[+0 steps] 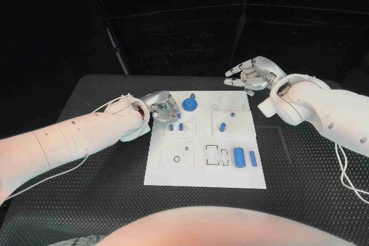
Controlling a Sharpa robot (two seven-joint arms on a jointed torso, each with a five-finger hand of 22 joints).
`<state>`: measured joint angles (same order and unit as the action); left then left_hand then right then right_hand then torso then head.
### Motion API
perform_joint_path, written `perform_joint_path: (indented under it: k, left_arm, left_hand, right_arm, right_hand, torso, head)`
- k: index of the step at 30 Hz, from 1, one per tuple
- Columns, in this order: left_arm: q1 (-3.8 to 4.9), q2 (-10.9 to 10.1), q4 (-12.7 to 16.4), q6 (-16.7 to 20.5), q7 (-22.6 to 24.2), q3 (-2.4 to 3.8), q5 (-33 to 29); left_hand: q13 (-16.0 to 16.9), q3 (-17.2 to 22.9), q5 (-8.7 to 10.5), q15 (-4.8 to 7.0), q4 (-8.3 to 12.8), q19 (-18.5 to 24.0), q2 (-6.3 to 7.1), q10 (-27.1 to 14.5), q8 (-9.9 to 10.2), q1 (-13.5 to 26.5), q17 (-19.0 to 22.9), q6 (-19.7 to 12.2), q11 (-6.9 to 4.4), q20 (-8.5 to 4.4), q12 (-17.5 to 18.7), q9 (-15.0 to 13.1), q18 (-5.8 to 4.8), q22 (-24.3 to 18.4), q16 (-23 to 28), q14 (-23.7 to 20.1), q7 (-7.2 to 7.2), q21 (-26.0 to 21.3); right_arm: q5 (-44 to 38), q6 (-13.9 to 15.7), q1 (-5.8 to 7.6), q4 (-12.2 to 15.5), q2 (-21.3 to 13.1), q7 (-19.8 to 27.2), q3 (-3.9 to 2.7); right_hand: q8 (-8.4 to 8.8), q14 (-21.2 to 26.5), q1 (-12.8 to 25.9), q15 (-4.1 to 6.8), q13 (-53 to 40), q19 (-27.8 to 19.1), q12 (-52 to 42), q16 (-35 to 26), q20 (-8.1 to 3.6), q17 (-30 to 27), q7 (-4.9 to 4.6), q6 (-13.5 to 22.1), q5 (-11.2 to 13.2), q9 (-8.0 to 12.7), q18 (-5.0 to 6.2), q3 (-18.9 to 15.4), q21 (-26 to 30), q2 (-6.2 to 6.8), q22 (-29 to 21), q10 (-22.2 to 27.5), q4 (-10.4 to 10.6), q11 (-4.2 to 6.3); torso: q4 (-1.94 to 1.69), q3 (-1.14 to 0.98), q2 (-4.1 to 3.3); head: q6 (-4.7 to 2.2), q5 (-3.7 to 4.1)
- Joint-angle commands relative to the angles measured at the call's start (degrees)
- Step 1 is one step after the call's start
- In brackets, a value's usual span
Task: Assemble the parts on the task board
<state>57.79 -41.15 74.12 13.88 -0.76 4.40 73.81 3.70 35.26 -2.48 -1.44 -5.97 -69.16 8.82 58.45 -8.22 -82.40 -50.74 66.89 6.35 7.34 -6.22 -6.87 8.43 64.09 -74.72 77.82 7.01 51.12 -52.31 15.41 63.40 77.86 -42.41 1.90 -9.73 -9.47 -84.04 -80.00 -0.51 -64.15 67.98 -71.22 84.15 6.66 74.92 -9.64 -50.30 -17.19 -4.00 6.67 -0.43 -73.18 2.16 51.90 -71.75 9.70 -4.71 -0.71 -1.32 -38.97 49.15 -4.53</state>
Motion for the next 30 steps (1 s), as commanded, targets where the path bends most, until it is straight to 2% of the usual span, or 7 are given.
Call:
perform_joint_path:
  k: [1,30]
  left_arm:
    - [-0.08,0.01,-0.08,-1.36,-0.7,-0.08,-0.04]
    - [-0.08,-0.12,-0.26,-0.7,-1.17,-0.08,-0.05]
  left_hand:
    - [-0.05,-0.08,-0.32,-0.08,0.22,0.1,-0.37,-0.31,-0.05,0.16,0.15,0.8,0.03,-0.02,0.19,0.03,0.15,-0.04,-0.04,-0.2,1.47,-0.27]
    - [-0.01,-0.78,-0.32,-0.36,0.71,0.35,-0.05,-0.91,0.41,0.34,0.66,-0.33,0.35,0.21,0.36,0.06,0.18,0.0,0.03,-0.59,1.99,-0.53]
  right_arm:
    - [0.16,-0.23,0.1,0.06,0.05,0.3,-0.03]
    - [0.16,-0.11,0.1,0.06,-0.05,0.27,-0.03]
  right_hand:
    - [-0.36,-3.05,0.3,0.3,0.07,0.0,-0.33,-0.15,-0.16,1.89,0.11,-0.32,0.31,0.0,0.58,-0.28,0.36,-0.27,0.02,-0.17,0.11,0.17]
    - [-0.36,-3.05,0.3,0.3,0.07,0.0,-0.33,-0.15,-0.16,1.89,0.11,-0.32,0.31,0.0,0.58,-0.28,0.36,-0.27,0.02,-0.17,0.11,0.17]
  torso:
    - [0.01,-0.01,0.01]
    - [-0.02,-0.01,-0.02]
  head:
    - [0.03,-0.04]
    - [0.03,-0.09]
